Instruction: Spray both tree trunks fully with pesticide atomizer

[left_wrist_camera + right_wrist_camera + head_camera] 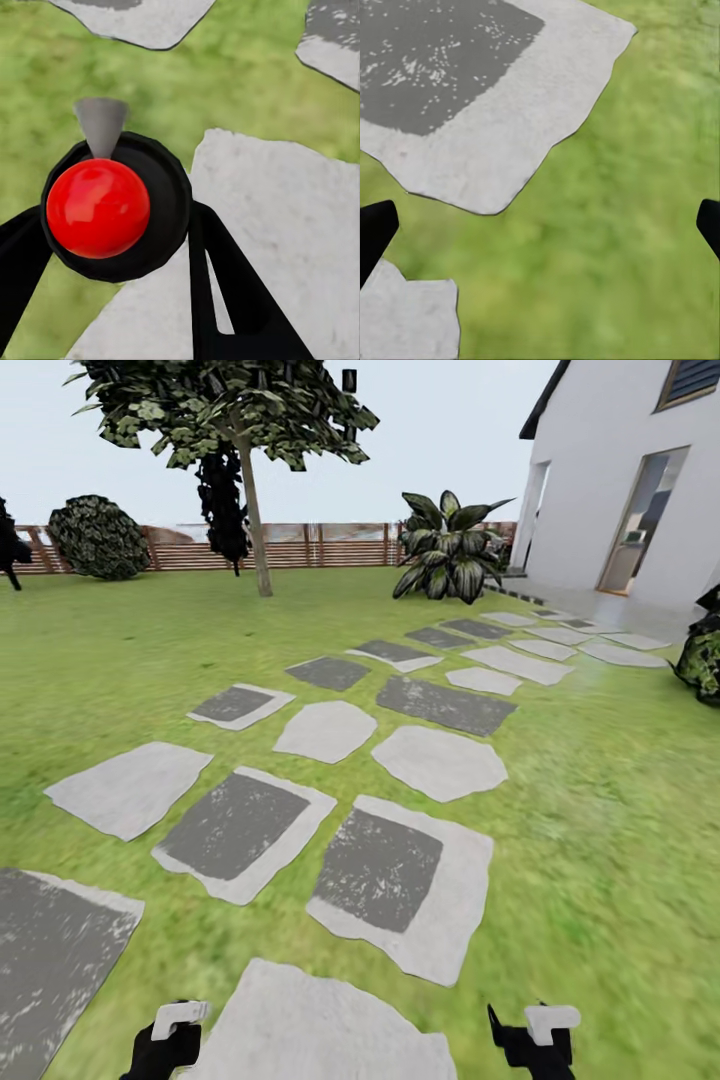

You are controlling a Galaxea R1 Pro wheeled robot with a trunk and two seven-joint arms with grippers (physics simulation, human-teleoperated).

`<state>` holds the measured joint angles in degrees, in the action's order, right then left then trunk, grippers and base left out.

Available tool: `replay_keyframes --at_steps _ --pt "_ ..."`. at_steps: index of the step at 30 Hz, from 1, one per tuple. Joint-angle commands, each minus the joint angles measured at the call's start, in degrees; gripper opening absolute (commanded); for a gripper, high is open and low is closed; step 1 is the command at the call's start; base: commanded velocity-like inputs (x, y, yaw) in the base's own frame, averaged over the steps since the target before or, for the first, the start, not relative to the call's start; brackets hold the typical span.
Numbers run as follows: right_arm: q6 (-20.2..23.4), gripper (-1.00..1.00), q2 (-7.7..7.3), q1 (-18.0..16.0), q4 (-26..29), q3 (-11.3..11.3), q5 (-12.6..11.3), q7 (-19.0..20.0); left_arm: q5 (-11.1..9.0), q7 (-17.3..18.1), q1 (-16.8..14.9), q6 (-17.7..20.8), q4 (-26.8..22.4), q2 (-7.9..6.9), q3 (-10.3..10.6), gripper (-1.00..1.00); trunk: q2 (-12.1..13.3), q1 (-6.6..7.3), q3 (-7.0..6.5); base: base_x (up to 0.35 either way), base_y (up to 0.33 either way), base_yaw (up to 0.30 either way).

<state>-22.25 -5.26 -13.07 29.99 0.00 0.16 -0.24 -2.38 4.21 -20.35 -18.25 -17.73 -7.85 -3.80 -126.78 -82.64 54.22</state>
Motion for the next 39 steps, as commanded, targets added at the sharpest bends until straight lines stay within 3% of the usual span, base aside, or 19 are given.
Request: replay_keyframes --at_steps 1,18,39 --pt "-0.2 1.0 -0.01 0.0 0.0 0.0 0.0 0.0 -0.3 0.5 -0.1 -0.2 0.1 0.03 -0.3 -1.0 0.0 -0.03 0.0 0.339 0.0 0.254" --pt "-0.2 1.0 -0.01 0.0 0.0 0.0 0.0 0.1 -0.3 0.5 -0.1 -0.2 0.1 0.03 -0.3 -1.0 0.0 -0.03 -0.78 0.339 0.0 0.248" --pt "-0.1 1.0 0.08 0.0 0.0 0.1 0.1 0.3 -0.3 0.5 0.0 -0.2 0.1 0.03 -0.3 -1.0 0.0 -0.03 -0.82 0.339 0.0 0.013"
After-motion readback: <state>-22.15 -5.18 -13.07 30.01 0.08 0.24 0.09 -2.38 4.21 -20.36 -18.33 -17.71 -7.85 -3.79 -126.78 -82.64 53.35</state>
